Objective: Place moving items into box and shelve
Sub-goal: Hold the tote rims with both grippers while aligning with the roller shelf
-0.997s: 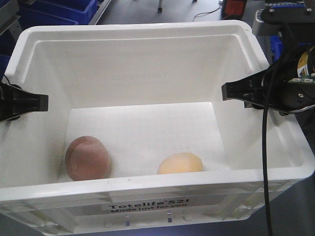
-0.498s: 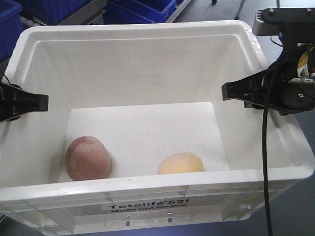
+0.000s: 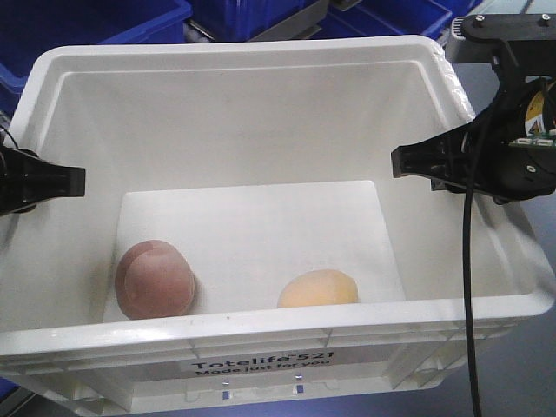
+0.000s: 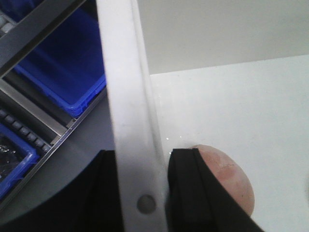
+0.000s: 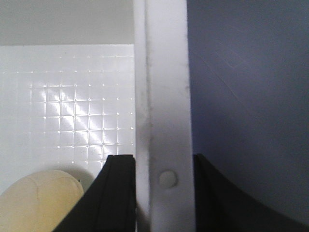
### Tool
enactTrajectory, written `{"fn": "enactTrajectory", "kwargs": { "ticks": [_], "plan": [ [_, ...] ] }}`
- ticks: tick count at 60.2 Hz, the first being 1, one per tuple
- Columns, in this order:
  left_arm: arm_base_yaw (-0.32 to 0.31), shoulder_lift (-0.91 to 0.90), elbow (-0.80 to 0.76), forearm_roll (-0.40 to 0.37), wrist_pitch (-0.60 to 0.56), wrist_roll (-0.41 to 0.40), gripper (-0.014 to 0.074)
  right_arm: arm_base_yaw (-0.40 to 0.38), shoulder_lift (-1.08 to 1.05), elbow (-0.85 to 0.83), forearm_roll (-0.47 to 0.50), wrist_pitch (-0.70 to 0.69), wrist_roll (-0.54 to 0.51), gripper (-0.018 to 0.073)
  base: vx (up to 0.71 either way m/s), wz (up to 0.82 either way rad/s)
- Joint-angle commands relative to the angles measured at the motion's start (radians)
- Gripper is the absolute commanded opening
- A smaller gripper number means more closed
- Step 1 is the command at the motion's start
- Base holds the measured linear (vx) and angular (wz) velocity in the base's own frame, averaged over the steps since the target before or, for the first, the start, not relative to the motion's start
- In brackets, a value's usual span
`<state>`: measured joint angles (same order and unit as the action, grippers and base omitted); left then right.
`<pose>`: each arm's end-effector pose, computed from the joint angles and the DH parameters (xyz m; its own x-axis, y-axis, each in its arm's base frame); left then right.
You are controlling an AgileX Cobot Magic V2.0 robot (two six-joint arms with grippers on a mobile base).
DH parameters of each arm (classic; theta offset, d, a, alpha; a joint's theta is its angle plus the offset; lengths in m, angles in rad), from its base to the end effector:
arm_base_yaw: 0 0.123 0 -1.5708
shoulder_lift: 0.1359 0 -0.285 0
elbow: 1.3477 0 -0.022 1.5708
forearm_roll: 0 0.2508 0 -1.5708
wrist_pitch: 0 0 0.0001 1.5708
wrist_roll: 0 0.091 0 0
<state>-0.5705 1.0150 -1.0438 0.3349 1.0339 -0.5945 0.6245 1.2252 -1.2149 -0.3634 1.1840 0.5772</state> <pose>0.1697 -0.0783 0.3661 -0.7487 0.0173 -0.6627 0.0709 0.9960 -0.0540 0.2035 0.1097 0.3670 -0.8298 -0.1078 -0.5476 -0.0854 0.9941 -0.0663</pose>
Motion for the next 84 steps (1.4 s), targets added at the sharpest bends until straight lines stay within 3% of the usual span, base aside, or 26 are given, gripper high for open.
{"fn": "enactTrajectory", "kwargs": {
  "ticks": [1,84],
  "plan": [
    [-0.004,-0.028,-0.035,0.055,-0.102,0.013,0.0094,-0.004,-0.034,-0.037,-0.093,-0.065,0.008,0.0095,0.14,0.53],
    [-0.004,-0.028,-0.035,0.055,-0.102,0.013,0.0094,-0.004,-0.034,-0.037,-0.093,-0.065,0.008,0.0095,0.13,0.52]
  ]
}}
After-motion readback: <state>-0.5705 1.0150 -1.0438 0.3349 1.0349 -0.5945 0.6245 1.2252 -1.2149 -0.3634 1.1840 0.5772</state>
